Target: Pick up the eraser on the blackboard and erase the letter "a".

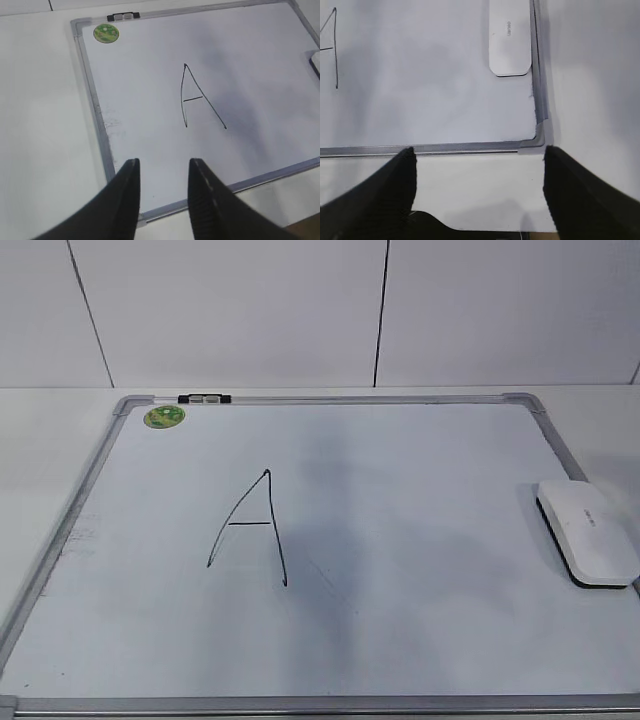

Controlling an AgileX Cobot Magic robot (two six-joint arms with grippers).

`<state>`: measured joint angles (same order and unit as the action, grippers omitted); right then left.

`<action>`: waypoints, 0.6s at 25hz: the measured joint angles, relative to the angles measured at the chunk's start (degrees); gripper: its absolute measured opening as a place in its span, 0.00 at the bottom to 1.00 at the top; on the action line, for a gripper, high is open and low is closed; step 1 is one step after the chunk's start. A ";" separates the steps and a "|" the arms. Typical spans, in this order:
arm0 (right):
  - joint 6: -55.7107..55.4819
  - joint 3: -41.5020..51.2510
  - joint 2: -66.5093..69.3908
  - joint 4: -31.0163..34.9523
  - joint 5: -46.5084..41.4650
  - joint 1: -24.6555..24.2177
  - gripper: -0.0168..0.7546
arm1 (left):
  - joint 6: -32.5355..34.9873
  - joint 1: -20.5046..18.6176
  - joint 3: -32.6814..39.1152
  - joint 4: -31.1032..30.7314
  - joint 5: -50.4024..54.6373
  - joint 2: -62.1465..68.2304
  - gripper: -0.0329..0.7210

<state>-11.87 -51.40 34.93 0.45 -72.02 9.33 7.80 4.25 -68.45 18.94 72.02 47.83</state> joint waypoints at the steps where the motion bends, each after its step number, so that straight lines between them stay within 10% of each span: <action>1: 0.01 0.21 -1.23 0.10 0.00 0.16 0.79 | 0.00 0.00 1.17 0.00 0.00 -1.44 0.37; 15: 1.87 11.43 -20.18 -0.98 -0.39 3.24 0.79 | 0.00 3.42 21.68 -1.22 -1.12 -19.74 0.36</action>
<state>-10.00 -39.98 14.74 -0.53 -72.41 12.57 7.80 7.67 -46.77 17.72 70.90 28.09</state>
